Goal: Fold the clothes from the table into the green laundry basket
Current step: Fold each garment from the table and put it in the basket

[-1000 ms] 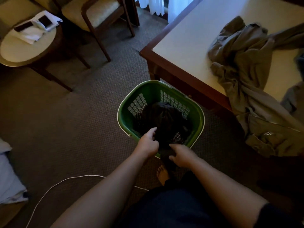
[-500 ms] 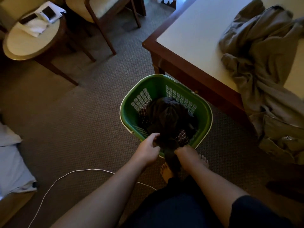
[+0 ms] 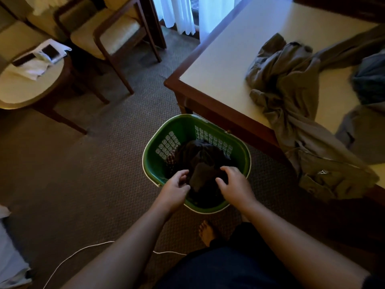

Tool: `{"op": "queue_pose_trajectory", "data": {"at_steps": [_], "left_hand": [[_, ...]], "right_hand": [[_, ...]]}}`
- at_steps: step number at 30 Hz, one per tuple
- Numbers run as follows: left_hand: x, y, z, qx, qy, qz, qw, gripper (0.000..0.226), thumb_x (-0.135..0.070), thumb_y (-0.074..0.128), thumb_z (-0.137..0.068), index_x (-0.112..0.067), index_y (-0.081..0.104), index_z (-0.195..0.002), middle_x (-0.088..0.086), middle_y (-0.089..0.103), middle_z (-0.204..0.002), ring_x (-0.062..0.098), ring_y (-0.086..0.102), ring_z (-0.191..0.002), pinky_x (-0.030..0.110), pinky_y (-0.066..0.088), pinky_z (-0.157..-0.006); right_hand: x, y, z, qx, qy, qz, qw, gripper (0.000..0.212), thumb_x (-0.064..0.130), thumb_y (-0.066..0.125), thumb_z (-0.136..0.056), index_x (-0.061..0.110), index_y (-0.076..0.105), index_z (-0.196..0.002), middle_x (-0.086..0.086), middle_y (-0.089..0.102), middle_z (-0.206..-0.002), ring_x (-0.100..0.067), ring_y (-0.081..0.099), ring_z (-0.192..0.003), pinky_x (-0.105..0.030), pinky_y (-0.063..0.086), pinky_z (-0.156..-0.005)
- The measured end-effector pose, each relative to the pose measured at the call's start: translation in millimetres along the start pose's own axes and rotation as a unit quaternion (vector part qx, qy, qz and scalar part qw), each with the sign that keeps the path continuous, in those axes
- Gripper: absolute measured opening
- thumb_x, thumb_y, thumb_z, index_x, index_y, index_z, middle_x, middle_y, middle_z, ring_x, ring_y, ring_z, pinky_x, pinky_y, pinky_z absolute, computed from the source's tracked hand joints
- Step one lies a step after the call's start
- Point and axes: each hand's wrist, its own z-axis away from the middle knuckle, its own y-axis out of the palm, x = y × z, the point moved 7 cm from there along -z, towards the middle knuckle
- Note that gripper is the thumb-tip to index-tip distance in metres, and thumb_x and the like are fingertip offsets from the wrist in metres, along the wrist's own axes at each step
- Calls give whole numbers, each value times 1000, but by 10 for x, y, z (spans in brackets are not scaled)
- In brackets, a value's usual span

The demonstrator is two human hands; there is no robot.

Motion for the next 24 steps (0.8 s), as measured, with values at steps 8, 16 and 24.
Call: {"op": "queue_pose_trajectory", "data": {"at_steps": [8,16,24], "left_hand": [[-850,420,17,56,90,-44,993,54,-13,55,-105,-33,46,-154,-4,48,-156,-3,58,-106,20,55,-80],[-1920,915,54,95,184,-64,976,50,-13,56,-105,-32,48,-151,-10,58,-133,-13,70,-78,22,63,-79],[-2481,1583,-65,87,204,-67,973,52,-15,57,-105,-29,47,-154,0,50,-156,13,51,-137,14,46,-85]], "right_hand": [[262,-596,285,-91,-68,-82,990,43,31,60,-101,19,56,-143,4,57,-141,-5,51,-128,-21,42,-105],[189,-1587,257,-262,-125,-95,952,39,17,65,-96,11,63,-134,-3,62,-131,-14,58,-121,-33,49,-106],[-897,-2047,-33,-183,-48,75,979,83,38,75,-86,22,35,-157,-9,25,-162,-29,25,-151,-44,27,-124]]}}
